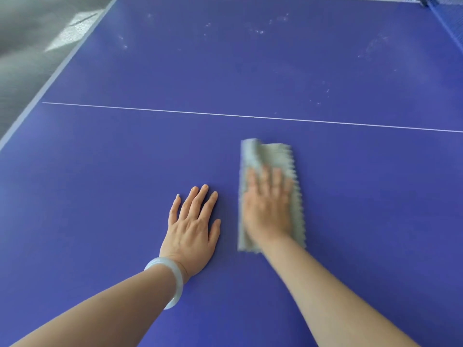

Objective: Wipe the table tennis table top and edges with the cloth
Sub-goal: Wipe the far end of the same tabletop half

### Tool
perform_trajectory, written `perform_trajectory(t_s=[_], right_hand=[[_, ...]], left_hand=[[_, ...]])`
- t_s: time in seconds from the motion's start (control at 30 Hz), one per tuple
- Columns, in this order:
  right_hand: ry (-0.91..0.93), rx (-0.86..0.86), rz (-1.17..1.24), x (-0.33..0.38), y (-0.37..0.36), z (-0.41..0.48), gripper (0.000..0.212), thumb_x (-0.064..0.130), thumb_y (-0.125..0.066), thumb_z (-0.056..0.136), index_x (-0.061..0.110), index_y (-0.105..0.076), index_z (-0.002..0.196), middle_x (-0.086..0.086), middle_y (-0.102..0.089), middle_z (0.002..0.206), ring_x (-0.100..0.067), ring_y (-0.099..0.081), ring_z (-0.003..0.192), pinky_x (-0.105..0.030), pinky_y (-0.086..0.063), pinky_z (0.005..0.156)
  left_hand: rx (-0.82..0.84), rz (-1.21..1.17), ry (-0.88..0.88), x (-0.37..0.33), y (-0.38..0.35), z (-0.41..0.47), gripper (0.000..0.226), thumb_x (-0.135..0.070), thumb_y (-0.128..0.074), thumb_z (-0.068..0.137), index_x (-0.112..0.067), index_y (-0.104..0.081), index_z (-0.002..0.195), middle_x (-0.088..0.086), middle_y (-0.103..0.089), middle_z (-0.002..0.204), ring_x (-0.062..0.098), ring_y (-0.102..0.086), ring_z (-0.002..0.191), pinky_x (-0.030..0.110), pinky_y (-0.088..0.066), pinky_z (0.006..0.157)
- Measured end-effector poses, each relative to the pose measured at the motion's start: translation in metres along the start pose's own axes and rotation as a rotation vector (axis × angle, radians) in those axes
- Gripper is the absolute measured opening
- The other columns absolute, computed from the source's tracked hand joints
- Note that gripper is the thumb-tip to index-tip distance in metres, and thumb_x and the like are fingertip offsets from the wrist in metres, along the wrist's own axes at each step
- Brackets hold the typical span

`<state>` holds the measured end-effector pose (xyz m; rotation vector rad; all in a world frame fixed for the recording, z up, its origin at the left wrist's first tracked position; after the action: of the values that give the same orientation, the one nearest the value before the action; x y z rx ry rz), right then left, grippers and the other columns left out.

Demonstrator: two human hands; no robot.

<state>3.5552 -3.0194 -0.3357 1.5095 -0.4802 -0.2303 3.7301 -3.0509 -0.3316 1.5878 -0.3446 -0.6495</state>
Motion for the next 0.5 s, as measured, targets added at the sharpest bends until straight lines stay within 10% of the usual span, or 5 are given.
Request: perform_trajectory(t_s=[0.1,0.3,0.5], right_hand=[[0.431,0.09,-0.047,0.033,-0.002,0.006,0.061,0.038,-0.016,0.101,0.025,-0.013,0.161,-0.004,-0.017,0.167,-0.032,-0.006,0.154,-0.056,-0.002,0.122],[-0.041,-0.02,-0.107,-0.102,0.04,0.101,0.082,0.052,-0.049,0.095,0.016,-0.014,0.159,-0.02,-0.048,0.138,-0.041,-0.043,0.127,-0.057,-0.029,0.112],[-0.056,0.052,-0.011,-0.062,0.016,0.127,0.066,0.046,-0.034,0.101,0.017,-0.019,0.159,-0.016,-0.013,0.165,-0.037,-0.006,0.152,-0.051,-0.001,0.124]], left_hand=[[0.009,0.007,0.003,0.001,0.001,0.0,0.061,-0.045,-0.021,0.099,-0.021,-0.029,0.155,-0.001,-0.021,0.163,0.017,-0.011,0.152,0.043,-0.001,0.123],[0.017,0.007,0.012,0.001,-0.002,0.001,0.061,-0.046,-0.019,0.1,-0.025,-0.024,0.156,-0.004,-0.015,0.165,0.015,-0.005,0.153,0.044,-0.002,0.124],[0.016,0.016,0.006,0.0,-0.001,0.001,0.06,-0.045,-0.021,0.1,-0.022,-0.027,0.156,-0.002,-0.019,0.164,0.017,-0.009,0.153,0.046,-0.006,0.122]])
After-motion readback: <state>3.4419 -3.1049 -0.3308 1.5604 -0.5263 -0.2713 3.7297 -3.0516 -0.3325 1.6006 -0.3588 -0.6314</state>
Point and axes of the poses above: each hand's wrist, its own z-axis towards the middle knuckle, its own y-axis out of the back of the hand, x = y × z, the point moved 3 cm from there along z, towards the middle knuckle
